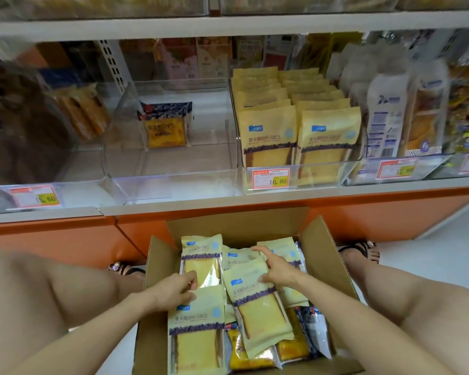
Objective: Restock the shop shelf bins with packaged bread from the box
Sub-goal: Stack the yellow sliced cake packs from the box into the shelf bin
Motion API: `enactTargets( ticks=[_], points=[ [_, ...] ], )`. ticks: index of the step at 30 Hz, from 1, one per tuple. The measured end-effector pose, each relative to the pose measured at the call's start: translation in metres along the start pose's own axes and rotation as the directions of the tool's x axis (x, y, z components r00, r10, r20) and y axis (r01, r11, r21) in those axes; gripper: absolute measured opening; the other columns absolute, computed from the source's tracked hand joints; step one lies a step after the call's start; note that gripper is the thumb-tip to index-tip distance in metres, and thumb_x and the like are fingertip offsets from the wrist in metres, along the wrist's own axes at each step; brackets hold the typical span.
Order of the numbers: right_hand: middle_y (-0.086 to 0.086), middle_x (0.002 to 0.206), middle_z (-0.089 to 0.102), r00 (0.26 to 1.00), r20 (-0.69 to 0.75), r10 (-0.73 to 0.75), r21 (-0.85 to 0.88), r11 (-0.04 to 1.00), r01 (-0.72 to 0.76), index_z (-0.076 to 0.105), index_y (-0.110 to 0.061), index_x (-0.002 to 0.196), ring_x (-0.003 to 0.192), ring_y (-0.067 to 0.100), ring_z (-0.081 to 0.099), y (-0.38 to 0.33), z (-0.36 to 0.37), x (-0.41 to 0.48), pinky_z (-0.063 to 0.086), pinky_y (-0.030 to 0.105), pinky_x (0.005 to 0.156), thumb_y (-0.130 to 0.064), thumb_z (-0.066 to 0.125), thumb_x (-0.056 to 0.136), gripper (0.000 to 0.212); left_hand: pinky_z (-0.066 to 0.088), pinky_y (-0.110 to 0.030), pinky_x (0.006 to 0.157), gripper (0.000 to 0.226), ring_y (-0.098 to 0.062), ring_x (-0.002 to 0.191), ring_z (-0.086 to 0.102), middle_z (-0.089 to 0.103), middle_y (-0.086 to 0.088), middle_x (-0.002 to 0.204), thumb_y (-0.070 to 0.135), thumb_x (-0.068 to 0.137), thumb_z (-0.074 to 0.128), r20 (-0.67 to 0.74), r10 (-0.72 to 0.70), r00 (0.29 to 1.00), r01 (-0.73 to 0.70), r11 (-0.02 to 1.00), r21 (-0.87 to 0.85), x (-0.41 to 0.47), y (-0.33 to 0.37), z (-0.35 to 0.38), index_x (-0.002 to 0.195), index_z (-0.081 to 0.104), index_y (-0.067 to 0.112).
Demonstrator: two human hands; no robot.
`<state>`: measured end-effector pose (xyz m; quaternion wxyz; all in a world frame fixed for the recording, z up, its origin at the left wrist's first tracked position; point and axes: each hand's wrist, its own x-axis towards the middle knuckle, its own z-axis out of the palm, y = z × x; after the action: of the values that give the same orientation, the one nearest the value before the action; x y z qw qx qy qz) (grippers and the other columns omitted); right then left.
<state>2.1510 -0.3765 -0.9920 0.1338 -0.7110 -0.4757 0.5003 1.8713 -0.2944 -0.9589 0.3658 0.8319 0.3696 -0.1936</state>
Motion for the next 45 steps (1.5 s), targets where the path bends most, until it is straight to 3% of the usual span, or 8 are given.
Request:
enactTargets(
  ticks=[4, 10, 17, 25, 29, 34, 37, 45],
  points=[
    [-0.016, 0.117, 0.036, 0.998, -0.019, -0.067, 0.011, 0.998, 0.067, 0.047, -0.034, 0.117, 0.07, 0.004, 0.044, -0.003, 0.004, -0.006, 0.041, 0.017, 0.059, 0.005, 0.058, 0.087, 0.05, 0.042, -0.029, 0.066, 0.029, -0.013, 0.062, 0.045, 0.052, 0.004, 0.069, 0.016, 0.09, 0.052, -0.027, 0.024, 0.999, -0.022, 0.999, 0.047, -0.003, 0.003, -0.001, 0.083, 0.031, 0.034],
    [0.0, 0.123, 0.056, 0.998, -0.032, -0.046, 0.05, 0.998, 0.048, 0.064, -0.022, 0.077, 0.121, 0.018, 0.048, -0.002, 0.006, -0.011, 0.038, 0.024, 0.091, 0.006, 0.056, 0.087, 0.031, 0.038, -0.016, 0.063, 0.033, 0.003, 0.06, 0.048, 0.05, 0.015, 0.065, 0.003, 0.09, 0.042, -0.027, 0.069, 0.997, -0.068, 0.997, 0.029, -0.008, 0.015, -0.002, 0.076, 0.043, 0.033],
    [-0.001, 0.13, 0.053, 0.986, -0.111, -0.126, 0.055, 0.99, 0.133, 0.07, -0.021, 0.093, 0.067, -0.002, 0.05, -0.029, -0.022, -0.039, 0.045, 0.014, 0.056, 0.005, 0.057, 0.088, 0.029, 0.039, -0.01, 0.064, 0.034, 0.005, 0.07, 0.054, 0.057, 0.035, 0.07, 0.011, 0.093, 0.05, -0.178, 0.156, 0.972, -0.166, 0.985, -0.045, -0.011, 0.036, -0.024, 0.08, 0.055, 0.042],
    [-0.002, 0.128, 0.06, 0.91, -0.351, -0.223, 0.005, 0.971, 0.24, 0.07, -0.032, 0.097, 0.101, 0.016, 0.062, -0.054, -0.065, -0.089, 0.053, 0.017, 0.079, 0.001, 0.061, 0.087, 0.036, 0.05, -0.022, 0.08, 0.027, 0.0, 0.088, 0.063, 0.069, 0.019, 0.093, 0.014, 0.093, 0.053, -0.282, 0.316, 0.906, -0.319, 0.947, 0.038, -0.024, 0.084, -0.074, 0.093, 0.064, 0.038],
    [-0.007, 0.119, 0.063, 0.832, -0.492, -0.258, 0.018, 0.952, 0.306, 0.071, -0.027, 0.102, 0.103, 0.001, 0.06, -0.07, -0.102, -0.122, 0.051, 0.026, 0.092, 0.002, 0.06, 0.087, 0.035, 0.05, -0.023, 0.084, 0.021, 0.003, 0.092, 0.062, 0.068, 0.019, 0.1, 0.014, 0.092, 0.056, -0.32, 0.428, 0.845, -0.403, 0.904, 0.144, -0.031, 0.118, -0.113, 0.102, 0.067, 0.029],
    [-0.007, 0.114, 0.064, 0.722, -0.62, -0.308, 0.019, 0.914, 0.406, 0.07, -0.031, 0.095, 0.094, 0.004, 0.064, -0.093, -0.163, -0.158, 0.056, 0.024, 0.076, 0.006, 0.06, 0.085, 0.04, 0.047, -0.012, 0.082, 0.022, -0.001, 0.095, 0.063, 0.068, 0.011, 0.103, 0.008, 0.091, 0.058, -0.433, 0.568, 0.7, -0.499, 0.822, 0.273, -0.039, 0.173, -0.167, 0.106, 0.07, 0.018],
    [-0.001, 0.109, 0.066, 0.626, -0.698, -0.349, -0.035, 0.889, 0.457, 0.07, -0.031, 0.092, 0.057, -0.002, 0.058, -0.111, -0.197, -0.177, 0.054, 0.02, 0.053, 0.011, 0.057, 0.084, 0.044, 0.044, -0.007, 0.082, 0.024, 0.0, 0.097, 0.06, 0.065, 0.011, 0.104, 0.005, 0.091, 0.056, -0.484, 0.592, 0.645, -0.515, 0.804, 0.297, -0.04, 0.202, -0.198, 0.107, 0.069, 0.017],
    [0.0, 0.102, 0.066, 0.513, -0.758, -0.402, -0.035, 0.811, 0.584, 0.07, -0.021, 0.094, 0.073, 0.004, 0.064, -0.149, -0.268, -0.196, 0.056, 0.02, 0.055, 0.013, 0.055, 0.085, 0.037, 0.052, -0.039, 0.092, 0.026, -0.014, 0.102, 0.064, 0.069, 0.002, 0.102, -0.004, 0.089, 0.054, -0.636, 0.588, 0.5, -0.545, 0.784, 0.297, -0.027, 0.238, -0.264, 0.101, 0.071, 0.011]
  ],
)
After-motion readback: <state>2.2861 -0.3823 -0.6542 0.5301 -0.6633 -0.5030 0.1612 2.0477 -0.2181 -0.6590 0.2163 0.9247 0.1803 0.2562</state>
